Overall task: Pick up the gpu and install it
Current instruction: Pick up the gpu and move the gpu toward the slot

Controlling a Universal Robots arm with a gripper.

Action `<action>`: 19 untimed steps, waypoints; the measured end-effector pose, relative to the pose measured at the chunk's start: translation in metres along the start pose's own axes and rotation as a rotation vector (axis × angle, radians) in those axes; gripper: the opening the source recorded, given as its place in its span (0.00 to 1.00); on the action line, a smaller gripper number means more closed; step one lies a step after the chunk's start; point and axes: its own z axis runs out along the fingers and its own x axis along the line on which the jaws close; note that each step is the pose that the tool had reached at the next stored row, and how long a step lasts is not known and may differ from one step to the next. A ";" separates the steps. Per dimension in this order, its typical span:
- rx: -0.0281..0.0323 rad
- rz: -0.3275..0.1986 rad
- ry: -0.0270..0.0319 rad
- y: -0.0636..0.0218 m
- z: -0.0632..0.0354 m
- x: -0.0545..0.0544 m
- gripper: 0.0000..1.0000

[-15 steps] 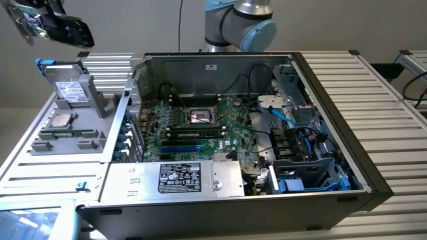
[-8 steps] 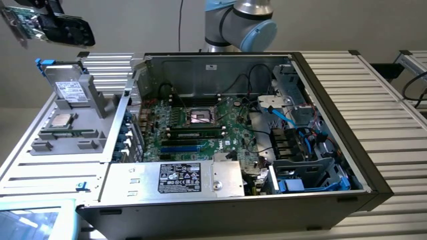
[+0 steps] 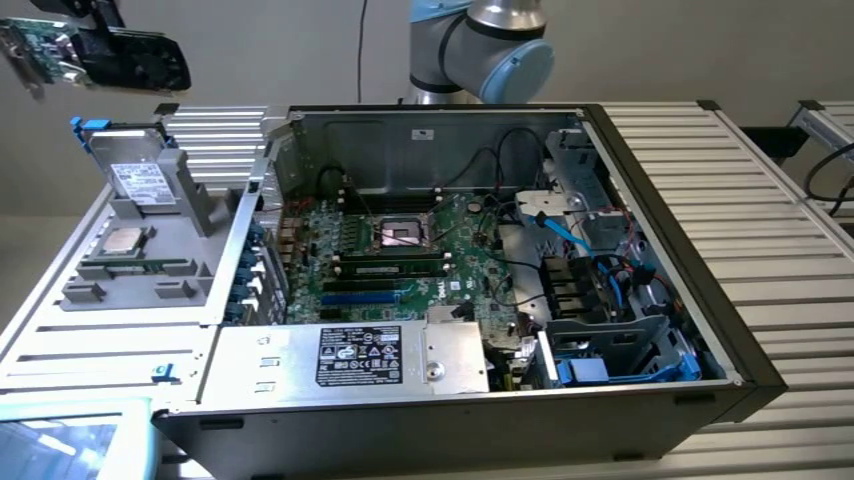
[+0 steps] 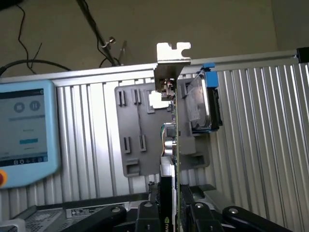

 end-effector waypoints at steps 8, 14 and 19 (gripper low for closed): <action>0.0022 -0.101 0.0128 0.0000 0.0000 0.000 0.28; 0.0050 -0.132 0.0152 0.0000 0.0000 0.000 0.28; 0.0048 -0.131 0.0153 -0.0052 -0.0006 0.000 0.28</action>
